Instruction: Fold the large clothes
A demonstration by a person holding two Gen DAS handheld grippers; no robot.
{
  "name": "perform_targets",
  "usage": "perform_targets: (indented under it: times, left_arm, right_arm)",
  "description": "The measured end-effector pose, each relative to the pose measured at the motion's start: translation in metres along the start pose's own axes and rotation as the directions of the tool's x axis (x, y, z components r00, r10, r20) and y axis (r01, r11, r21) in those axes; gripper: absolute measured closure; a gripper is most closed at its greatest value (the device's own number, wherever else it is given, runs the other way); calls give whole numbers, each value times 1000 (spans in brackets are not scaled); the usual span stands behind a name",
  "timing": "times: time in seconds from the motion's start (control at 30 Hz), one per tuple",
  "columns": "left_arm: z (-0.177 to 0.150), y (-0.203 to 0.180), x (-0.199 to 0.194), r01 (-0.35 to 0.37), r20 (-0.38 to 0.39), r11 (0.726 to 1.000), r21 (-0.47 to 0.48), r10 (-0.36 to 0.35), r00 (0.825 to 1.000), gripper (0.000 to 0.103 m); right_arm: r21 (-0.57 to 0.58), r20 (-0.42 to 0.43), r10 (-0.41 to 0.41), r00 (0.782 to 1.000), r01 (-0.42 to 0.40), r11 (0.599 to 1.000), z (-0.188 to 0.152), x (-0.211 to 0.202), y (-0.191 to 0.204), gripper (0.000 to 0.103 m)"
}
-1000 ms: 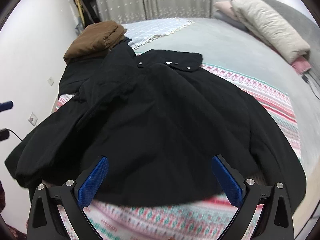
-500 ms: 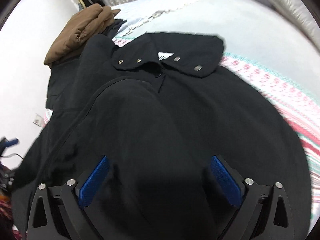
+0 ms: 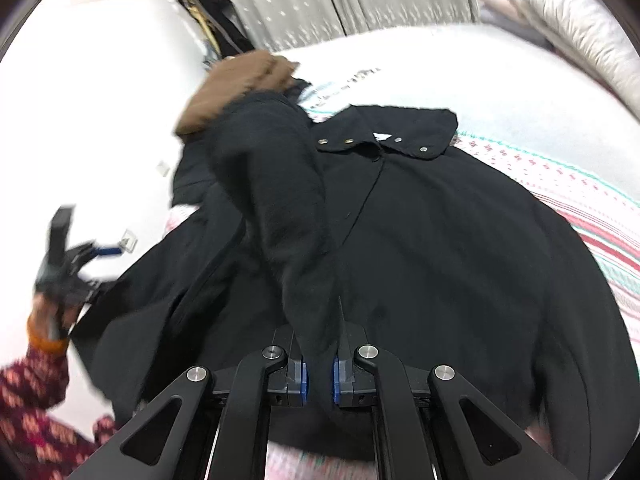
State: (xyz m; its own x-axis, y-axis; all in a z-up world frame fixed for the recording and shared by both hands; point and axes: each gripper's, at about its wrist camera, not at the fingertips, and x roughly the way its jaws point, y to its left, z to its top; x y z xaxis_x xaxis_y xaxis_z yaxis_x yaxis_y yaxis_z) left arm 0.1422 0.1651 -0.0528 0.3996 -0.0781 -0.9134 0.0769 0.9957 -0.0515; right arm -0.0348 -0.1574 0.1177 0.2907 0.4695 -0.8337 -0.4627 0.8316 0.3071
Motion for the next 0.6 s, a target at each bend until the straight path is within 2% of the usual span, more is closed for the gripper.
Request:
perform_targets:
  times: [0.13,0.27,0.37,0.43,0.5,0.6]
  left_arm:
    - [-20,-2,-12,-3,8,1000,16,3,1000,1]
    - [-39,-2,-18,-11,1,1000,26,11,1000,1]
    - [-54,3,-18,-26,-16,999,40,27,1000,1]
    - [-62,8,-16,-37,-31,998,41,38,999,1]
    - [-69,16,-12,-44,-51,998,38,46,998,1]
    - [-77,28,-3,-36,-75,999,15,37,996,1]
  right_arm:
    - [-18,18,-62,998,63,998,-75,-59,25,96]
    - [-14,-48,-171,984,170,985,-157,-88,40,89]
    - [57,-99,-221,970,227,972,-215,-109,30,77]
    - [131,-89,-230,969,240,962,-244,-130,19,67]
    - [217,-42,-210,977,214,952,-266,-151,10,50]
    - [321,63,-159,985,131,938,-288,-172,1,31]
